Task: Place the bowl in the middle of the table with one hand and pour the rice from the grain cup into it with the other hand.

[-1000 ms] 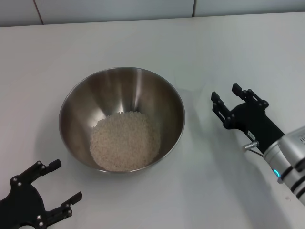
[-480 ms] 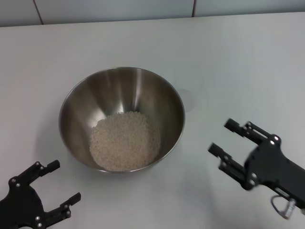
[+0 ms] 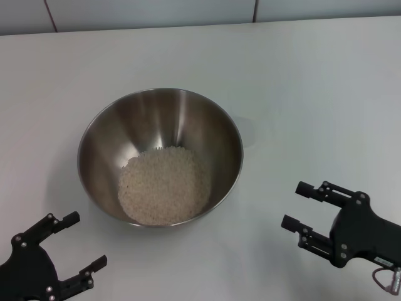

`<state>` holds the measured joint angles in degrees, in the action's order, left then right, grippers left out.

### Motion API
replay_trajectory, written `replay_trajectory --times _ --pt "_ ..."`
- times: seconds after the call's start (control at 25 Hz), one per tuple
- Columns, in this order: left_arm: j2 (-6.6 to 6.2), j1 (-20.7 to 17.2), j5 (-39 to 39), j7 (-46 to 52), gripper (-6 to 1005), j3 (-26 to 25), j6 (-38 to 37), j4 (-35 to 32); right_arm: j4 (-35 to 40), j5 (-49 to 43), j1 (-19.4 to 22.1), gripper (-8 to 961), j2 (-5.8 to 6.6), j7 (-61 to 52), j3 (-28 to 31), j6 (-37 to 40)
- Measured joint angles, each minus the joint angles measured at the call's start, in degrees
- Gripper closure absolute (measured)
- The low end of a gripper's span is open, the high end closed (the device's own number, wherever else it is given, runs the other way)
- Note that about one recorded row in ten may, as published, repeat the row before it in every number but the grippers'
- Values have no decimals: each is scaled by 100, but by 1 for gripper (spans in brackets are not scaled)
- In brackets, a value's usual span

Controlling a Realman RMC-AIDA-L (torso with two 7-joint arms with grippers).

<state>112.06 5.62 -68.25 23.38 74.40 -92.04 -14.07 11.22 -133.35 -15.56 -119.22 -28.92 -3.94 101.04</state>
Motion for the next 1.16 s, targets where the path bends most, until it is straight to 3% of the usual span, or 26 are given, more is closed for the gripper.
replay_trajectory --times 0.36,1.16 --pt "0 19 -4 0 167 4 -16 3 -197 -7 -128 349 -18 8 -107 -489" --pt "16 24 -66 49 167 -5 -16 -5 -244 -7 -160 349 -24 36 -124 -510"
